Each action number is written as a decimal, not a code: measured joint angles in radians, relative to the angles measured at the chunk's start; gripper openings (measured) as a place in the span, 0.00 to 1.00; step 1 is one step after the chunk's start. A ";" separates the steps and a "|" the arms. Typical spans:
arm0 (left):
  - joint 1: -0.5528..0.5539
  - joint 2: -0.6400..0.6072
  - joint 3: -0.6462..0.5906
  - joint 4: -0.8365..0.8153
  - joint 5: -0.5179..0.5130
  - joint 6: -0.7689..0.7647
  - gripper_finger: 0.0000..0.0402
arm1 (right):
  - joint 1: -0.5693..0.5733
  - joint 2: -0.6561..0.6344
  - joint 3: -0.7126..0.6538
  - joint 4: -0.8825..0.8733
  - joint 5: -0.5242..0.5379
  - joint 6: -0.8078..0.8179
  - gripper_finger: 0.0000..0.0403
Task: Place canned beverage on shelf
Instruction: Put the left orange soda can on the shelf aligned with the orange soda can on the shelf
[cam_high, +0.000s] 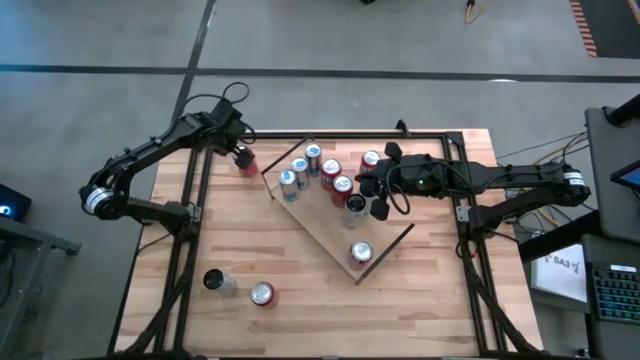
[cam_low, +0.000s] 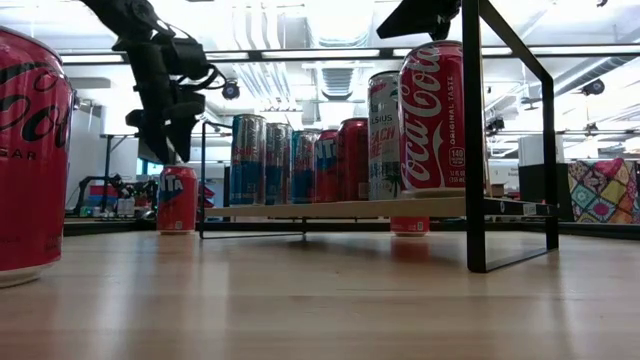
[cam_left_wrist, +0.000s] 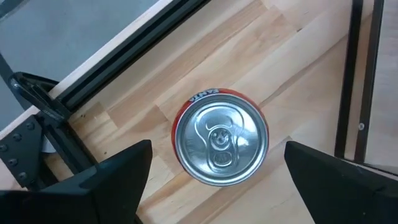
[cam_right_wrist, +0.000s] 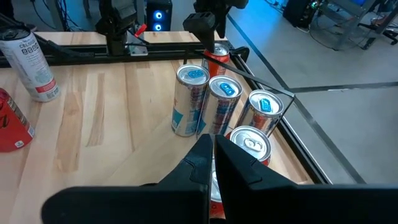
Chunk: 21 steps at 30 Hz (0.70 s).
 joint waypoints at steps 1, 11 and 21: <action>0.000 0.000 0.000 0.001 0.000 -0.001 0.88 | 0.000 0.000 0.000 0.000 0.000 0.000 0.02; -0.003 0.032 -0.028 0.047 0.023 -0.024 0.88 | 0.000 0.000 0.000 0.000 0.000 0.002 0.02; -0.013 0.061 -0.074 0.109 0.018 -0.039 0.88 | 0.000 0.000 0.000 0.000 0.000 0.014 0.02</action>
